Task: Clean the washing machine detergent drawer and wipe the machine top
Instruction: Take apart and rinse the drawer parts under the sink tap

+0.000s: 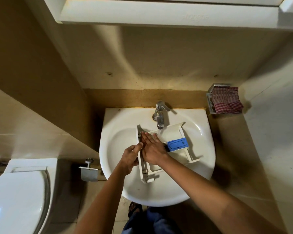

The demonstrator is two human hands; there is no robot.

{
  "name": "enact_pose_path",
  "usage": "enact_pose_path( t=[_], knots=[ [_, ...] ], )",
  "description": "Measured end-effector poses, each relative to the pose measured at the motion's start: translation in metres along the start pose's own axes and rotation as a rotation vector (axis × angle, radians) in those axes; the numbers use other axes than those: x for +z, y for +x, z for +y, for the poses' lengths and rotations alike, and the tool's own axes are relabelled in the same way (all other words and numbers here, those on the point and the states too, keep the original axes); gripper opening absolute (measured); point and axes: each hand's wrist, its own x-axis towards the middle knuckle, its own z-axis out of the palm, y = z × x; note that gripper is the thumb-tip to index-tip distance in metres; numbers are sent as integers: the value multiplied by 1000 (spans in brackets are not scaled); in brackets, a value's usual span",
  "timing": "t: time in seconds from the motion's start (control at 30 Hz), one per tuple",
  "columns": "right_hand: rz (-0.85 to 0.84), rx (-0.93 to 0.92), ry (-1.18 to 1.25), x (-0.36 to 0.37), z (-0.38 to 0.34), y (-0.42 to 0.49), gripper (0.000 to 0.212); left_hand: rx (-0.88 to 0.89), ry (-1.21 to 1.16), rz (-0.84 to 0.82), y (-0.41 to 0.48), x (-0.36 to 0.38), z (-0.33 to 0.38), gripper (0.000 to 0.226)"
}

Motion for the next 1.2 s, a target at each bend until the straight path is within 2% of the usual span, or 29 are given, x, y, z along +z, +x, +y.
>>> enact_pose_path(
  t=[0.07,0.13,0.2,0.3,0.4,0.47,0.53,0.6,0.67,0.8,0.9,1.0,1.07,1.13,1.2],
  knots=[
    [-12,-12,1,1,0,-9,64,7,-51,-55,3,-2,-5,39],
    [-4,-101,-99,0,4,-22,66,17,-91,-116,1,-2,-8,38],
    [18,-112,-170,3,9,-33,66,20,-103,-158,-3,1,-10,39],
    [79,50,-151,10,12,-36,67,-2,-131,-175,-6,8,-9,38],
    [123,221,-120,8,16,-28,65,-23,-50,-150,-5,13,-6,31],
    [92,248,-52,11,13,-22,64,-24,-26,-121,-7,19,-3,24],
    [89,188,24,16,5,-19,73,-11,-77,-90,-10,25,-3,21],
    [123,113,67,19,3,-22,67,13,-137,-77,-14,27,-5,19],
    [189,44,57,20,7,-31,61,40,-195,-69,-18,25,-11,20],
    [215,-50,-37,18,16,-51,60,65,-277,-21,-24,24,-18,23],
    [272,129,-99,13,32,-45,61,50,-256,40,-23,26,-13,18],
    [246,234,-41,6,40,-39,61,44,-216,82,-21,29,-6,19],
    [270,193,107,7,26,-39,58,42,-180,93,-21,30,-6,20],
    [315,52,257,15,8,-38,57,49,-144,110,-21,29,-6,28],
    [321,-37,298,17,0,-37,62,55,-114,135,-22,26,-7,34]
  ],
)
